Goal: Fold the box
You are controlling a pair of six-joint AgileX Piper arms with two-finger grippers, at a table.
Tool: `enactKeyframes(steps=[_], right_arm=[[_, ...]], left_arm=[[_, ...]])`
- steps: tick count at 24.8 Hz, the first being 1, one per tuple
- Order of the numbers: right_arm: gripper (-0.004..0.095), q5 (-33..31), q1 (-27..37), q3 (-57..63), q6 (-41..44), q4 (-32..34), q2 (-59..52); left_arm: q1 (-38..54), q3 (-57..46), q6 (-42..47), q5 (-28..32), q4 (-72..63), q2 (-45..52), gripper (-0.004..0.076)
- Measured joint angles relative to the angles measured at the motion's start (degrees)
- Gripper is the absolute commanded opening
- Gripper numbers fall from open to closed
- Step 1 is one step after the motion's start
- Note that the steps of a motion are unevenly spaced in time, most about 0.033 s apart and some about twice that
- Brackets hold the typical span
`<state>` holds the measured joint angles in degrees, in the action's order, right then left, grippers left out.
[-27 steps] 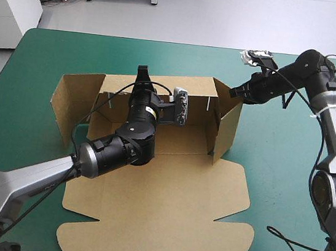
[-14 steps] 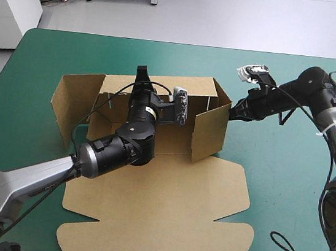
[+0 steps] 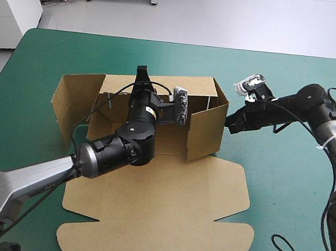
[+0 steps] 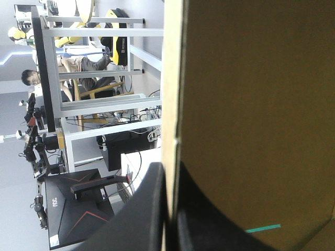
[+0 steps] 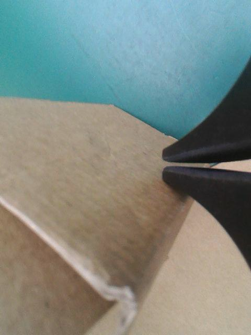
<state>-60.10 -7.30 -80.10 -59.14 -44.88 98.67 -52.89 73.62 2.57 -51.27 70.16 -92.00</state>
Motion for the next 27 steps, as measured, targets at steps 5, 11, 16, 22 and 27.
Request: enactKeyframes(steps=[5, 11, 16, 22, 27], right_arm=[[0.0442, -5.31, 0.00, 0.00, -1.35, 1.01, 0.00], [0.0607, -6.44, 0.00, 0.00, -1.35, 2.48, 0.00], [0.0608, -2.86, 0.00, 0.00, -1.35, 2.53, 0.06], [0.0608, -1.70, 0.00, 0.11, -1.29, -1.38, 1.22], [0.0593, 4.01, -1.62, 5.88, -1.29, -2.95, -2.39]], left_arm=[[0.00, 0.00, 0.00, 0.00, 0.00, 0.00, -0.0010], [0.00, -0.05, 0.00, 0.05, 0.00, 0.00, -0.0010], [0.00, -0.05, 0.00, 0.05, 0.00, 0.00, -0.0010], [0.00, -0.05, 0.00, 0.12, 0.00, 0.00, -0.0010], [0.00, -0.05, 0.00, 0.12, -0.05, 0.00, -0.0010]])
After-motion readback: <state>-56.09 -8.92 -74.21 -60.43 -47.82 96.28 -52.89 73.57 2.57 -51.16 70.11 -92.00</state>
